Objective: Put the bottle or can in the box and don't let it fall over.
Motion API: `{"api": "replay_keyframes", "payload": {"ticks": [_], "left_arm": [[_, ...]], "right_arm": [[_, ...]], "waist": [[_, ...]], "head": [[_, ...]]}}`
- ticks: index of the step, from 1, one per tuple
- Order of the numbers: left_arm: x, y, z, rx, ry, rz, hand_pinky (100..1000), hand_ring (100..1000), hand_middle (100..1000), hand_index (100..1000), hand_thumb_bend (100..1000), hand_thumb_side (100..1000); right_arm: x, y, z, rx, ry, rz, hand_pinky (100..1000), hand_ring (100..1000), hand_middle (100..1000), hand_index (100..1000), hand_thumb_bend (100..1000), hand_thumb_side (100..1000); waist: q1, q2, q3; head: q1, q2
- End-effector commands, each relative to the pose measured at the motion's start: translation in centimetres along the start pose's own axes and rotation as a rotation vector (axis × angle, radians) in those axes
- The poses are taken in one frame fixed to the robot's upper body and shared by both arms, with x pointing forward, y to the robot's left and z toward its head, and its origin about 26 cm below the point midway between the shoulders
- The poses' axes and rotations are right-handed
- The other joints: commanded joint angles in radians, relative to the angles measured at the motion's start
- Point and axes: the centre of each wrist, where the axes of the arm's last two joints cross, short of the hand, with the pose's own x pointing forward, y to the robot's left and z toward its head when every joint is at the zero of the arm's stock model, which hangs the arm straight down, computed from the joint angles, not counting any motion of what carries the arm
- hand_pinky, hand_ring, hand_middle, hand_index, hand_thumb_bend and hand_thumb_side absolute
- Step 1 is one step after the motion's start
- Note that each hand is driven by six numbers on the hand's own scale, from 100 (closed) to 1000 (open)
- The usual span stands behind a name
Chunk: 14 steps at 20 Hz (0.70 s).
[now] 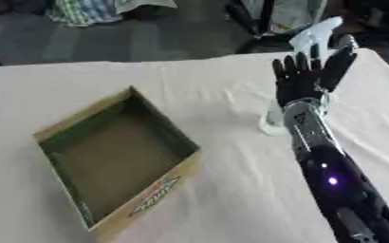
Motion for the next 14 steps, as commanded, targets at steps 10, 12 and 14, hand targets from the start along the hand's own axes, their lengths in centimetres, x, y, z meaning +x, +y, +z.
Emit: {"api": "replay_keyframes", "payload": {"ticks": [10, 12, 14], "left_arm": [[0.7, 0.3, -0.3, -0.005, -0.025, -0.004, 609, 691, 628, 783, 100, 749], [0.7, 0.3, -0.3, -0.007, -0.024, -0.007, 609, 691, 628, 783, 100, 749], [0.7, 0.3, -0.3, -0.009, -0.024, -0.009, 609, 691, 628, 783, 100, 748]], "right_arm": [[1.4, 4.5, -0.9, 0.017, -0.039, -0.111, 100, 100, 100, 900, 100, 791], [1.6, 6.3, -0.7, 0.065, -0.023, -0.109, 100, 100, 100, 898, 100, 776], [1.7, 8.1, -0.3, 0.109, 0.0, -0.111, 100, 100, 100, 896, 100, 764]], "waist": [[0.0, -0.017, 0.0], [-0.003, -0.023, 0.001], [-0.008, -0.029, 0.004]], "head": [[-0.003, -0.003], [-0.005, 0.003], [-0.008, 0.011]]}}
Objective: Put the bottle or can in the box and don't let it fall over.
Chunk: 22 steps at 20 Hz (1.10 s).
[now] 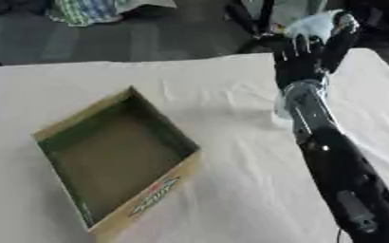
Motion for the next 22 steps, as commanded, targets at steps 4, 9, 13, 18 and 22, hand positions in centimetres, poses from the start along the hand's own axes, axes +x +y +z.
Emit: {"api": "replay_keyframes", "payload": {"ticks": [4, 9, 13, 18, 22], "left_arm": [[0.7, 0.2, -0.4, -0.012, -0.028, -0.009, 610, 691, 628, 783, 100, 746], [0.5, 0.1, -0.3, -0.018, -0.024, -0.01, 611, 691, 629, 783, 100, 743], [0.5, 0.0, -0.4, -0.021, -0.023, -0.009, 612, 692, 630, 784, 100, 740], [0.2, -0.1, -0.4, -0.019, -0.011, -0.019, 613, 693, 631, 785, 100, 739], [-0.1, 0.1, -0.4, -0.014, 0.001, -0.033, 613, 693, 632, 785, 100, 742]], "right_arm": [[0.3, 5.9, 1.0, 0.093, 0.041, -0.048, 100, 100, 100, 894, 100, 743], [-1.0, 9.0, 3.5, 0.182, 0.178, -0.046, 100, 100, 100, 894, 100, 731], [-2.0, 10.1, 5.9, 0.223, 0.283, -0.069, 100, 100, 100, 898, 100, 732], [-2.3, 11.2, 8.9, 0.273, 0.355, -0.13, 100, 100, 100, 897, 100, 730], [-2.7, 11.8, 10.7, 0.292, 0.414, -0.181, 100, 100, 100, 895, 100, 738]], "waist": [[-0.009, -0.041, 0.009], [-0.02, -0.07, 0.018], [-0.031, -0.097, 0.029], [-0.046, -0.138, 0.037], [-0.056, -0.161, 0.039]], "head": [[-0.001, 0.036], [0.01, 0.096], [0.01, 0.116], [-0.009, 0.118], [-0.028, 0.118]]}}
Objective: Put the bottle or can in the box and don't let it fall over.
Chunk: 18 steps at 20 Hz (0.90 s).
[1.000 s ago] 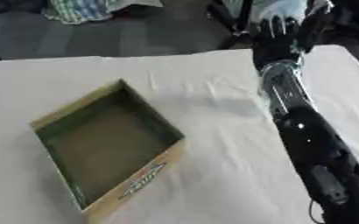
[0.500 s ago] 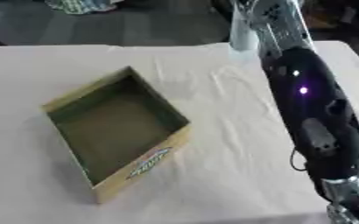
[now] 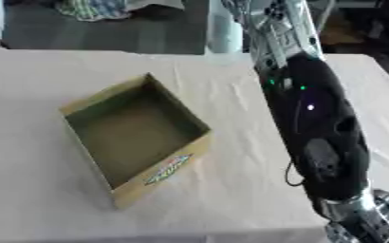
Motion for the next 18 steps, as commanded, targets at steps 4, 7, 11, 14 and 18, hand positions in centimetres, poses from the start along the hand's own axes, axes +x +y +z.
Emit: {"api": "replay_keyframes", "payload": {"ticks": [4, 7, 11, 14, 18], "left_arm": [[0.4, 0.7, -0.8, 0.02, -0.022, -0.04, 614, 693, 631, 785, 100, 743], [0.4, 0.6, -0.9, 0.028, -0.02, -0.037, 614, 693, 632, 785, 100, 745], [0.5, 0.5, -1.0, 0.03, -0.023, -0.032, 614, 694, 632, 785, 100, 745], [0.7, 0.3, -1.1, 0.03, -0.029, -0.02, 615, 694, 632, 785, 100, 745], [1.0, 0.0, -1.2, 0.032, -0.035, -0.002, 615, 694, 632, 785, 100, 744]], "right_arm": [[-2.0, 2.4, 3.1, 0.071, 0.125, -0.116, 100, 100, 100, 894, 100, 740], [-3.1, 2.7, 4.4, 0.084, 0.192, -0.141, 100, 100, 100, 893, 100, 743], [-4.1, 2.8, 5.9, 0.09, 0.26, -0.164, 100, 100, 100, 891, 100, 749], [-4.9, 2.7, 6.9, 0.084, 0.322, -0.176, 100, 100, 100, 890, 100, 760], [-5.8, 2.1, 7.7, 0.069, 0.372, -0.167, 100, 100, 100, 886, 100, 770]], "waist": [[-0.01, -0.033, 0.008], [-0.014, -0.035, 0.015], [-0.016, -0.034, 0.024], [-0.016, -0.03, 0.034], [-0.015, -0.026, 0.044]], "head": [[-0.04, 0.006], [-0.058, 0.006], [-0.056, 0.006], [-0.045, 0.006], [-0.041, 0.006]]}}
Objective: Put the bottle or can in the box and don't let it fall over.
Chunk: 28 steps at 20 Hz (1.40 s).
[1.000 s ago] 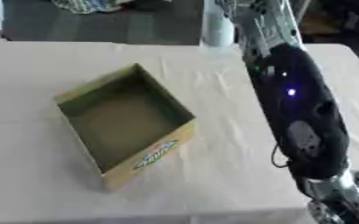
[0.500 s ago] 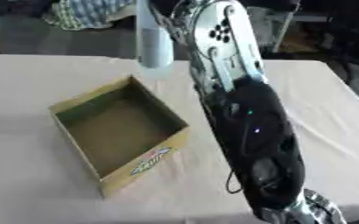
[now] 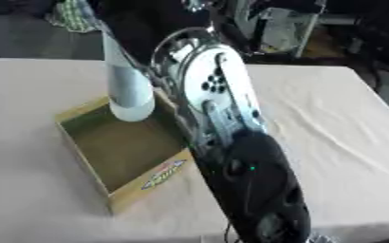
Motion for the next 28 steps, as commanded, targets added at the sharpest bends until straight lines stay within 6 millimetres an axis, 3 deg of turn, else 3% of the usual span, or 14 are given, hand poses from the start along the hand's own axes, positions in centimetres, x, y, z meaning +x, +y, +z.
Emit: {"api": "replay_keyframes", "payload": {"ticks": [1, 6, 17, 22, 28], "left_arm": [[1.2, 0.1, -0.7, 0.01, -0.045, 0.017, 615, 694, 632, 785, 100, 744], [1.7, -0.1, -0.8, 0.025, -0.061, 0.042, 616, 694, 633, 784, 100, 742], [2.4, -0.7, -0.9, 0.028, -0.072, 0.086, 616, 694, 632, 784, 100, 743], [2.6, -0.8, -0.9, 0.029, -0.073, 0.098, 615, 694, 632, 784, 100, 745], [2.7, -0.9, -0.9, 0.029, -0.072, 0.1, 615, 694, 632, 784, 100, 745]], "right_arm": [[-0.7, 0.4, 0.7, 0.021, 0.038, -0.003, 100, 100, 100, 885, 100, 773], [-1.6, -1.1, 0.6, -0.031, 0.057, 0.013, 100, 100, 100, 880, 100, 782], [-3.1, -3.4, 0.0, -0.06, 0.095, 0.041, 100, 100, 100, 877, 100, 794], [-3.9, -5.2, -0.8, -0.109, 0.108, 0.037, 100, 100, 100, 876, 207, 828], [-4.6, -6.3, -1.3, -0.135, 0.112, 0.024, 100, 100, 100, 876, 211, 830]], "waist": [[0.01, -0.006, 0.004], [0.013, 0.007, 0.012], [0.037, 0.045, 0.026], [0.047, 0.066, 0.03], [0.049, 0.072, 0.031]], "head": [[0.007, 0.005], [0.012, 0.005], [-0.023, 0.005], [-0.029, 0.005], [-0.029, 0.005]]}}
